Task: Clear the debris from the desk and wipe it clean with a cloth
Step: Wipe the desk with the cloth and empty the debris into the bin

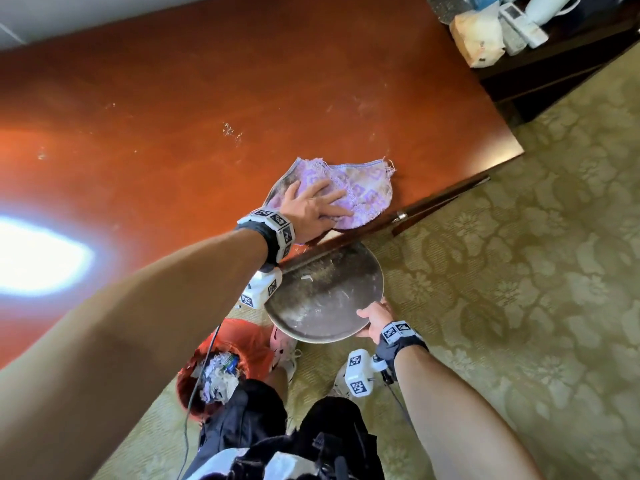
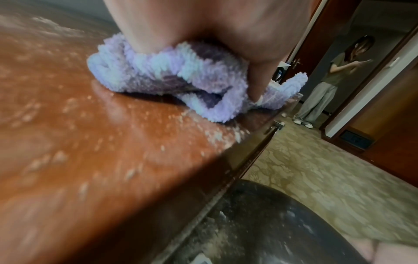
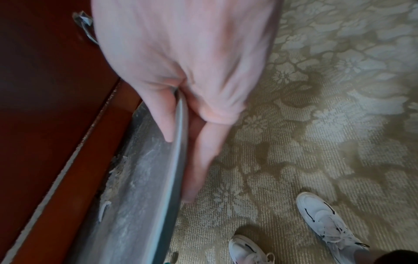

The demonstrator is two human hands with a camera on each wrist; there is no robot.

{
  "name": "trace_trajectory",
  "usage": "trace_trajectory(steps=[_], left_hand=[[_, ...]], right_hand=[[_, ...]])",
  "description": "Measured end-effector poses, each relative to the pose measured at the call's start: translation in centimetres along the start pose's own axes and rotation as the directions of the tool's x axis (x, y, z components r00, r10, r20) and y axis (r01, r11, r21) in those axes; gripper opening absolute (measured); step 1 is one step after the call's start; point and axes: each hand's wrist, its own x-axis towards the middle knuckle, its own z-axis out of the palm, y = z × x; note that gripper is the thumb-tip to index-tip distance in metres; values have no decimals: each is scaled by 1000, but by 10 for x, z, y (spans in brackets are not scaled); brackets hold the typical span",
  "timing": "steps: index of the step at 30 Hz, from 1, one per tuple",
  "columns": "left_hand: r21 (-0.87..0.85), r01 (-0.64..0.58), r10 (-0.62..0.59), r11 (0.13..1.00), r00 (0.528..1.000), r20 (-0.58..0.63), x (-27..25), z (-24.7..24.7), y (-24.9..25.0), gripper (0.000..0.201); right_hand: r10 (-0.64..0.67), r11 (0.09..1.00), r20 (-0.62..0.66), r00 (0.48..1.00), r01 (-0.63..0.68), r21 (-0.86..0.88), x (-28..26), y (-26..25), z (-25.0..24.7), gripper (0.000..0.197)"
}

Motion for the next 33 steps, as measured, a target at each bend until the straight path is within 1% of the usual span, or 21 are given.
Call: trace_trajectory(steps=[3, 6, 8, 11, 13, 14, 16, 19, 21, 23, 27, 29, 30, 31, 33], left_hand=[[-41, -15, 13, 999, 999, -31, -14, 15, 4, 39], [-97, -13, 7, 995, 998, -68, -25, 33, 11, 41], [-118, -17, 9, 993, 998, -70, -31, 42, 17, 46], [-150, -72, 67, 986, 997, -36, -38, 41, 21, 51], [-176, -104, 93, 979, 993, -70, -42, 32, 16, 51], [-194, -94, 76, 977, 992, -96, -44, 27, 10, 51], [-238, -40, 4, 971, 989, -150, -47, 12, -1, 51], [-240, 79, -140, 968, 958, -249, -48, -15, -20, 50], [-230, 139, -210, 963, 922, -324, -47, -32, -38, 50], [-205, 186, -256, 961, 881, -399, -43, -43, -62, 48], [-164, 290, -333, 943, 784, -524, -35, -48, -111, 45], [-158, 365, -390, 917, 750, -534, -30, -44, -130, 49], [-180, 399, -432, 899, 742, -513, -28, -43, -136, 52], [-205, 423, -467, 883, 739, -485, -25, -41, -140, 55], [-215, 438, -487, 873, 756, -438, -21, -42, -145, 61]], right_hand=[[-16, 1000, 25, 1000, 16, 4, 0, 3, -2, 70], [-31, 1000, 30, 999, 31, -3, -3, 7, -3, 66], [-36, 999, 24, 999, 36, -25, -4, 8, -2, 63], [-36, 996, 16, 999, 38, -81, -5, 7, -1, 63], [-35, 997, 35, 999, 37, -67, -8, 6, 0, 62], [-36, 997, 39, 999, 39, -64, -9, 6, 0, 62], [-43, 998, 45, 998, 45, -54, -12, 6, 0, 62], [-45, 998, 34, 998, 46, -33, -12, 5, 1, 65], [-42, 999, 27, 999, 43, -31, -12, 5, 4, 68], [-38, 999, 15, 999, 38, -33, -10, 5, 7, 66], [-26, 999, -4, 1000, 26, -30, -4, 6, 16, 61], [-19, 999, -5, 1000, 19, -26, -1, 5, 21, 62], [-15, 1000, 0, 1000, 15, -22, -1, 4, 24, 64], [-11, 1000, 4, 1000, 11, -18, 0, 3, 26, 64], [-3, 1000, 0, 1000, 3, -10, 0, 1, 29, 63]])
